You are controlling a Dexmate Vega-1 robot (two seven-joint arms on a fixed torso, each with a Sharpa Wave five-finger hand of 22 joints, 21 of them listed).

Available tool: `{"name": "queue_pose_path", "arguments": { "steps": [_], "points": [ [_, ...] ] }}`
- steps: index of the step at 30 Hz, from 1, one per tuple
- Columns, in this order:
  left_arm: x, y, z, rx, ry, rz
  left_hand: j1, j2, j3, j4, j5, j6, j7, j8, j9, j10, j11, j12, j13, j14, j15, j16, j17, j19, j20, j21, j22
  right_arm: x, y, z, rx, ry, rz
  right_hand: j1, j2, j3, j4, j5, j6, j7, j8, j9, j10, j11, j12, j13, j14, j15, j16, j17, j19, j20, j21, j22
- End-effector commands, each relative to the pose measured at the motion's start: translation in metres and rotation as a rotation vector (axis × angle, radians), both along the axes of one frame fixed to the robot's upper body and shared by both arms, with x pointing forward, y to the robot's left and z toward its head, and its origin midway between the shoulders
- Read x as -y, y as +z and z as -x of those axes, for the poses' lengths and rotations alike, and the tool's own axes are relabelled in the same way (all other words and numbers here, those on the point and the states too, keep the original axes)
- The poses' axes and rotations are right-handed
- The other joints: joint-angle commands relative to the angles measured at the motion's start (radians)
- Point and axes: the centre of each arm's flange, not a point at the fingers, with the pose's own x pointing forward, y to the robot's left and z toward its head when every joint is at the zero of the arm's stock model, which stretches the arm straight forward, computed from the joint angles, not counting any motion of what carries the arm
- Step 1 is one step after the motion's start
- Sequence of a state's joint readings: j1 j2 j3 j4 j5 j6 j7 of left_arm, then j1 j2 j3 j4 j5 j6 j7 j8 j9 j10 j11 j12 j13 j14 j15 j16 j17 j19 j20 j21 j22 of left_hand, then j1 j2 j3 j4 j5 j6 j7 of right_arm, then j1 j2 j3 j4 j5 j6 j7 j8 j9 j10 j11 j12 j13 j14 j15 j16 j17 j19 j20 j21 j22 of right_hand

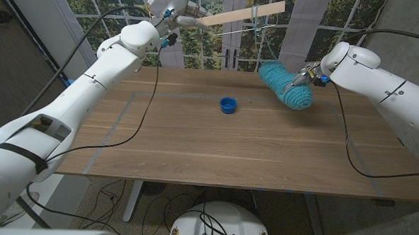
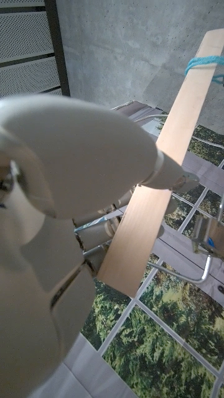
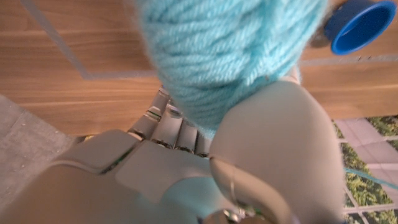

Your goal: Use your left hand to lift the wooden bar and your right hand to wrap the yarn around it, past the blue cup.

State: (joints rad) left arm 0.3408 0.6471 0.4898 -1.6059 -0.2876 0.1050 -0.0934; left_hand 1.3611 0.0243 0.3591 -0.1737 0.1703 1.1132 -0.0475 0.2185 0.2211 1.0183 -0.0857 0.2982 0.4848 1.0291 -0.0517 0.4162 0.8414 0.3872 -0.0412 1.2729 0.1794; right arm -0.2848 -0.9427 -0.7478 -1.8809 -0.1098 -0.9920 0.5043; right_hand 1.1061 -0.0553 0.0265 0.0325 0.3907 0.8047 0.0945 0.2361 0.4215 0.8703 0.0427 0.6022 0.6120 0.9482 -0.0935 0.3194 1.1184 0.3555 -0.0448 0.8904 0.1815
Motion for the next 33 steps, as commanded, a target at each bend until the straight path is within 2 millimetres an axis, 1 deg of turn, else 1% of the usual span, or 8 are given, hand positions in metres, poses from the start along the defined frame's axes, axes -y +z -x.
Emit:
{"name": "queue_pose_path", "arguments": {
  "steps": [1, 7, 15, 16, 20, 21, 25, 33],
  "points": [
    [-0.004, -0.007, 0.003, -0.039, -0.032, -0.059, 0.075, 0.086, 0.014, 0.013, 0.007, 0.038, 0.041, 0.005, 0.005, 0.005, 0.001, -0.007, 0.003, 0.126, -0.183, -0.001, 0.004, -0.004, -0.03, 0.006, 0.001, 0.005, 0.01, -0.004, 0.278, -0.082, -0.08, 0.228, 0.221, -0.001, 0.007, 0.005, 0.228, -0.204, 0.004, 0.003, 0.141, -0.134, 0.005, 0.02, 0.05, -0.129, 0.006, 0.005, 0.008, -0.048, 0.007, 0.002],
    [-0.006, -0.009, 0.004, -0.059, -0.048, -0.083, 0.076, 0.086, 0.014, 0.013, 0.007, 0.038, 0.042, 0.004, 0.005, 0.005, 0.001, -0.009, 0.003, 0.125, -0.183, -0.004, 0.005, -0.005, -0.03, 0.008, 0.001, -0.001, 0.017, 0.002, 0.466, -0.117, -0.1, 0.226, 0.219, -0.004, 0.011, 0.004, 0.228, -0.205, 0.002, 0.002, 0.14, -0.141, 0.004, 0.022, 0.048, -0.127, 0.005, 0.006, 0.005, -0.044, 0.007, 0.002],
    [-0.008, -0.014, 0.003, -0.098, -0.061, -0.136, 0.076, 0.086, 0.015, 0.013, 0.007, 0.036, 0.043, 0.003, 0.005, 0.007, 0.0, -0.01, 0.005, 0.128, -0.183, -0.004, 0.008, -0.006, -0.03, 0.009, 0.001, -0.008, 0.031, 0.017, 0.642, -0.13, -0.093, 0.228, 0.216, -0.007, 0.013, 0.004, 0.231, -0.21, 0.0, 0.001, 0.141, -0.143, 0.003, 0.024, 0.042, -0.129, 0.002, 0.005, 0.001, -0.043, 0.005, 0.002],
    [-0.008, -0.014, 0.004, -0.097, -0.056, -0.139, 0.076, 0.086, 0.015, 0.013, 0.007, 0.036, 0.043, 0.003, 0.005, 0.007, 0.0, -0.01, 0.005, 0.127, -0.183, -0.006, 0.006, -0.007, -0.03, 0.009, 0.001, -0.008, 0.032, 0.018, 0.656, -0.131, -0.092, 0.229, 0.215, -0.008, 0.013, 0.005, 0.232, -0.21, 0.0, 0.001, 0.14, -0.149, 0.003, 0.026, 0.04, -0.129, 0.001, 0.005, 0.001, -0.043, 0.005, 0.002],
    [-0.007, -0.017, 0.004, -0.116, -0.057, -0.173, 0.076, 0.086, 0.015, 0.013, 0.007, 0.037, 0.044, 0.003, 0.005, 0.007, 0.0, -0.011, 0.006, 0.129, -0.183, -0.006, 0.008, -0.008, -0.029, 0.01, 0.001, -0.013, 0.042, 0.026, 0.692, -0.127, -0.063, 0.23, 0.213, -0.011, 0.016, 0.006, 0.235, -0.215, 0.0, 0.0, 0.141, -0.15, -0.001, 0.022, 0.035, -0.129, -0.003, 0.004, -0.002, -0.045, 0.004, 0.001],
    [-0.007, -0.017, 0.004, -0.117, -0.054, -0.178, 0.076, 0.086, 0.015, 0.013, 0.007, 0.034, 0.046, 0.001, 0.005, 0.007, 0.0, -0.011, 0.007, 0.129, -0.182, -0.007, 0.008, -0.008, -0.029, 0.01, 0.001, -0.014, 0.044, 0.028, 0.7, -0.125, -0.055, 0.23, 0.213, -0.012, 0.017, 0.006, 0.237, -0.217, 0.0, 0.0, 0.141, -0.156, -0.001, 0.023, 0.034, -0.129, -0.004, 0.004, -0.003, -0.045, 0.004, 0.001],
    [-0.007, -0.019, 0.004, -0.132, -0.056, -0.193, 0.076, 0.086, 0.015, 0.013, 0.006, 0.033, 0.045, 0.0, 0.006, 0.008, 0.001, -0.012, 0.008, 0.128, -0.182, -0.01, 0.008, -0.009, -0.027, 0.011, 0.001, -0.019, 0.053, 0.037, 0.726, -0.119, -0.025, 0.23, 0.21, -0.015, 0.019, 0.007, 0.241, -0.221, 0.0, -0.001, 0.142, -0.16, -0.001, 0.025, 0.029, -0.129, -0.007, 0.003, -0.003, -0.047, 0.003, 0.001],
    [-0.007, -0.02, 0.009, -0.145, -0.05, -0.243, 0.077, 0.087, 0.016, 0.013, 0.006, 0.031, 0.046, -0.001, 0.006, 0.01, 0.001, -0.015, 0.008, 0.126, -0.183, -0.014, 0.009, -0.011, -0.026, 0.012, 0.001, -0.024, 0.064, 0.052, 0.763, -0.113, 0.034, 0.233, 0.208, -0.019, 0.021, 0.01, 0.244, -0.227, -0.002, -0.005, 0.145, -0.163, -0.005, 0.022, 0.027, -0.131, -0.011, 0.002, -0.004, -0.048, 0.002, 0.0]
  ]
}}
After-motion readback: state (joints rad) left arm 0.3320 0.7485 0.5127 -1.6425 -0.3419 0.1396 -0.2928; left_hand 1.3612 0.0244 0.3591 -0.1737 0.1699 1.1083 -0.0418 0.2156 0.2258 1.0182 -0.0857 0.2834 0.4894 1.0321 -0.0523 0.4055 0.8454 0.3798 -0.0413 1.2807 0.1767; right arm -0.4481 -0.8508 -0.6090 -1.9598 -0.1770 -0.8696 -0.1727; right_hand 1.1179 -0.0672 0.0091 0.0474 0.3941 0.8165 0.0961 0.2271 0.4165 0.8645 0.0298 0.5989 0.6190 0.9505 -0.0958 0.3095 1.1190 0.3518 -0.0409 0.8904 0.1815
